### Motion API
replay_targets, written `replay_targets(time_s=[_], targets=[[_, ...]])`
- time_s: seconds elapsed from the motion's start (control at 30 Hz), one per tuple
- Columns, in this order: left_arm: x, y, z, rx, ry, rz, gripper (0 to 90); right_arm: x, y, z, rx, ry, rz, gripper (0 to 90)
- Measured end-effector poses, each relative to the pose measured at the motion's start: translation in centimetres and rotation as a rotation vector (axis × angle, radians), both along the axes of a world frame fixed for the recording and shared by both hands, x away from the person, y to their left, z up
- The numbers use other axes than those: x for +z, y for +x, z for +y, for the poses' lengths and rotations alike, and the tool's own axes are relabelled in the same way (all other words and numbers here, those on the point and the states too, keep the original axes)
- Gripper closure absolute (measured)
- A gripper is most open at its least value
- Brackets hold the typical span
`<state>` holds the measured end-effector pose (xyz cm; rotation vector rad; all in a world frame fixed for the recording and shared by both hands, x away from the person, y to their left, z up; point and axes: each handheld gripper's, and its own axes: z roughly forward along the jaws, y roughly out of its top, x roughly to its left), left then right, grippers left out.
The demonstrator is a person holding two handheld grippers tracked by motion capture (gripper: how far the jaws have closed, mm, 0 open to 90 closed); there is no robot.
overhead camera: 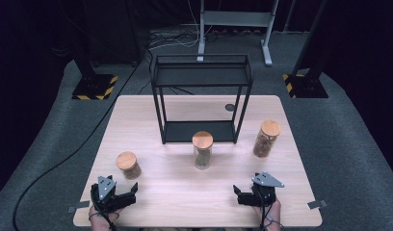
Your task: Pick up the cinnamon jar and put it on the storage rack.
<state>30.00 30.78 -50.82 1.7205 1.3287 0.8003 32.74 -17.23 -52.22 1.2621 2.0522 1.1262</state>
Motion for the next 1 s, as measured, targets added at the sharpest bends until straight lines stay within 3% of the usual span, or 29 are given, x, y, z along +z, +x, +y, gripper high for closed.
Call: replay_targets(time_s=[0.33,0.63,1.0], targets=[[0.0,0.8,-0.2,-0.005,-0.005,-0.004,1.4,0.0,0.1,-0.1,0.004,0.008,0.010,1.4],[-0.1,1.9,-0.3,0.017,-0.035,-0.007,0.8,0.0,0.2,-0.1,0.007,0.010,0.019,1.4],[-0.4,4.1,-0.2,0.040,-0.014,-0.003,0.0,0.0,0.2,-0.1,0.006,0.011,0.018,1.4]])
